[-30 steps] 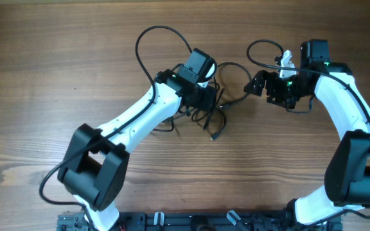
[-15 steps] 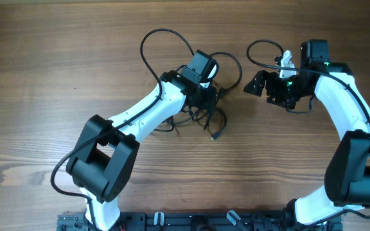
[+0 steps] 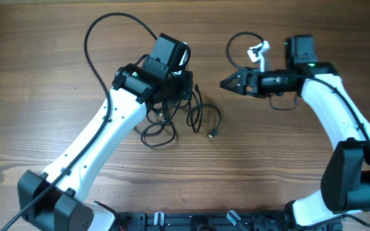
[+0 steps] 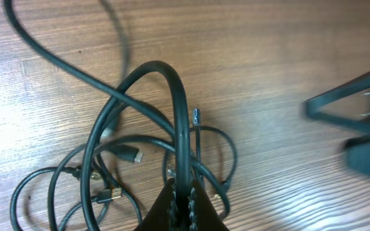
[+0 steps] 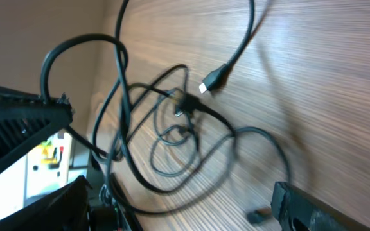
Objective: Untangle cables
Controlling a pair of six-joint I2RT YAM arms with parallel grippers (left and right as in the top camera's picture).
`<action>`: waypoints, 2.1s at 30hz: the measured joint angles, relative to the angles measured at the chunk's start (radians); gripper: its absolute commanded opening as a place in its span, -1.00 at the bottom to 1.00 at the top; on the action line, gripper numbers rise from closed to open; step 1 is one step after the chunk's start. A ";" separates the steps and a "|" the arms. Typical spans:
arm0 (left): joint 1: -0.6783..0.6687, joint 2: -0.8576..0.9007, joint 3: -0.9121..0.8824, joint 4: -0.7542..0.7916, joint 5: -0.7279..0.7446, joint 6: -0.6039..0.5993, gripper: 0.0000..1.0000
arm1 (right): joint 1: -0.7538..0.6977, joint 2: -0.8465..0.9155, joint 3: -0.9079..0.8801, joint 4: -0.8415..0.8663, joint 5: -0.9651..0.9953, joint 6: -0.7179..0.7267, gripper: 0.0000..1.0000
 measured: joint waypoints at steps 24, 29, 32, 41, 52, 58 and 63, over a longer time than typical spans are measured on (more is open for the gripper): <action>0.435 -0.281 0.001 0.197 1.020 -0.234 -0.92 | 0.120 -0.165 0.000 0.358 -0.135 0.293 0.79; 0.435 -0.278 0.001 0.218 1.072 -0.263 -0.92 | 0.165 -0.169 0.000 0.366 -0.210 0.166 0.66; 0.435 -0.278 0.001 0.222 1.082 -0.286 -0.92 | 0.223 -0.169 0.000 0.371 -0.228 0.106 0.53; 0.435 -0.278 0.001 0.240 1.082 -0.333 -0.92 | 0.334 -0.169 0.000 0.412 -0.054 0.129 -0.09; 0.447 -0.278 0.002 0.175 0.939 -0.325 -0.92 | 0.325 -0.172 0.000 0.457 0.050 0.245 -0.91; 0.509 -0.257 0.005 -0.016 0.566 -0.311 -0.92 | 0.194 -0.305 -0.002 0.273 0.012 0.223 -0.91; 0.523 -0.211 0.005 -0.068 0.325 -0.274 -0.92 | 0.100 -0.448 -0.002 0.263 -0.244 0.159 -0.92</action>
